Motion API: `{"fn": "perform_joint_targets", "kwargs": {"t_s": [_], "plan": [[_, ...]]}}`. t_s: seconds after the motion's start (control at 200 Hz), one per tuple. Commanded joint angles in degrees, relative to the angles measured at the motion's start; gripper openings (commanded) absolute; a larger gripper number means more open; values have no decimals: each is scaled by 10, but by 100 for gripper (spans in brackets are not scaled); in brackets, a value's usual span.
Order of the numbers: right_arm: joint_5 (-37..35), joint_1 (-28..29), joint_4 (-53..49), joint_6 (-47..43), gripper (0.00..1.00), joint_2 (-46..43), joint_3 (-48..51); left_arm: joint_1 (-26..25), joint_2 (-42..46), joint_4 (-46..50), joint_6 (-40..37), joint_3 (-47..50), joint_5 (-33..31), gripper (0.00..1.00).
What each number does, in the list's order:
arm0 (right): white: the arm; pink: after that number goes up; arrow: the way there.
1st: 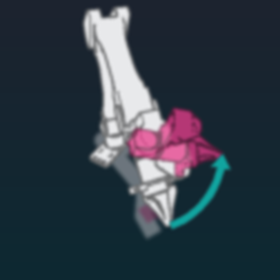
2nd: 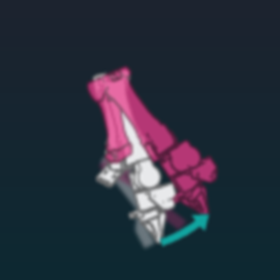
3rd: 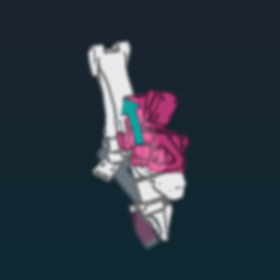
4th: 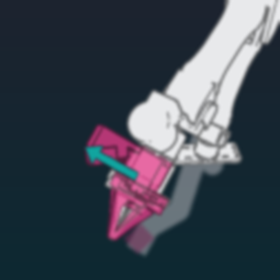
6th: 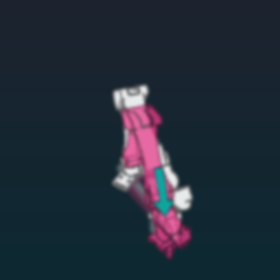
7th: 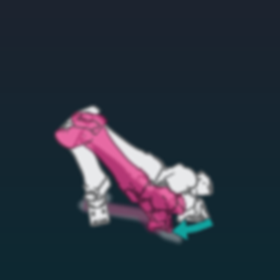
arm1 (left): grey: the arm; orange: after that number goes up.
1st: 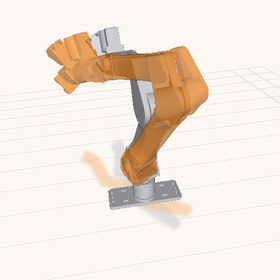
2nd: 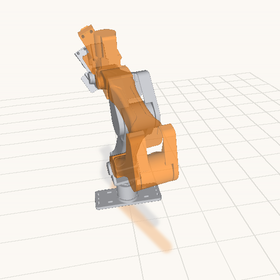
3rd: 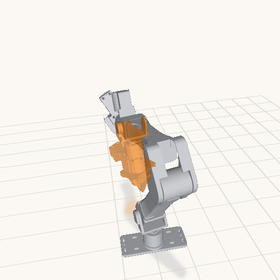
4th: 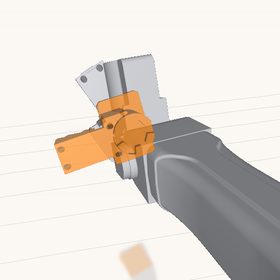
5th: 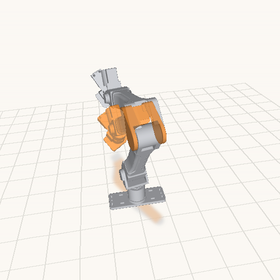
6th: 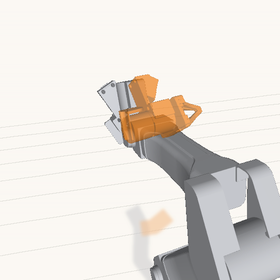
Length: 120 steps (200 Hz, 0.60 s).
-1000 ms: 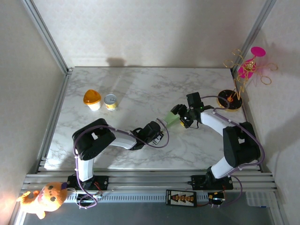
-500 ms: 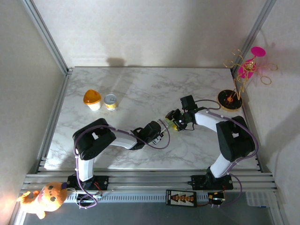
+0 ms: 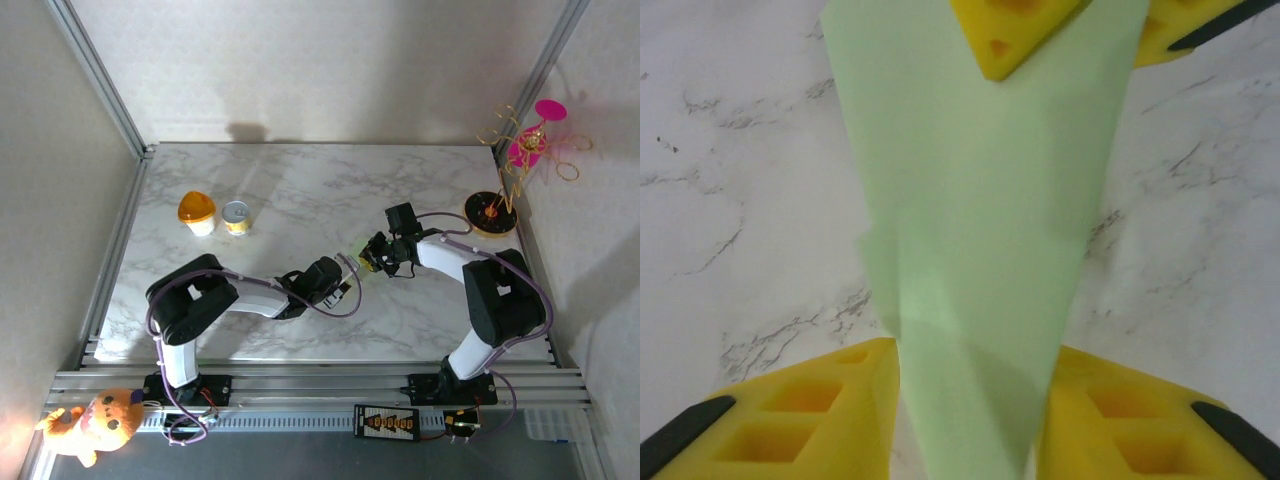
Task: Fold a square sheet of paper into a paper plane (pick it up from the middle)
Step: Fold the wing for the fifth time at the center of the table.
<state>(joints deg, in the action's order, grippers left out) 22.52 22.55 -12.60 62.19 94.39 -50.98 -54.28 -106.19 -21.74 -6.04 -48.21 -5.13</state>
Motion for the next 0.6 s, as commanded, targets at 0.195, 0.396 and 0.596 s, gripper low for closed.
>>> {"fn": "perform_joint_targets", "kwargs": {"t_s": [0.195, 0.396, 0.596], "plan": [[-3, 7, 12, 1, 11, -7, 6, 4, 8, 28, 35, -8, 30, 28], [-3, 9, 14, 1, 10, 1, 5, 4, 4, 28, 42, -16, 32, 30], [-2, 12, 17, 1, 10, 9, 6, 5, 6, 26, 50, -15, 36, 19]]}}
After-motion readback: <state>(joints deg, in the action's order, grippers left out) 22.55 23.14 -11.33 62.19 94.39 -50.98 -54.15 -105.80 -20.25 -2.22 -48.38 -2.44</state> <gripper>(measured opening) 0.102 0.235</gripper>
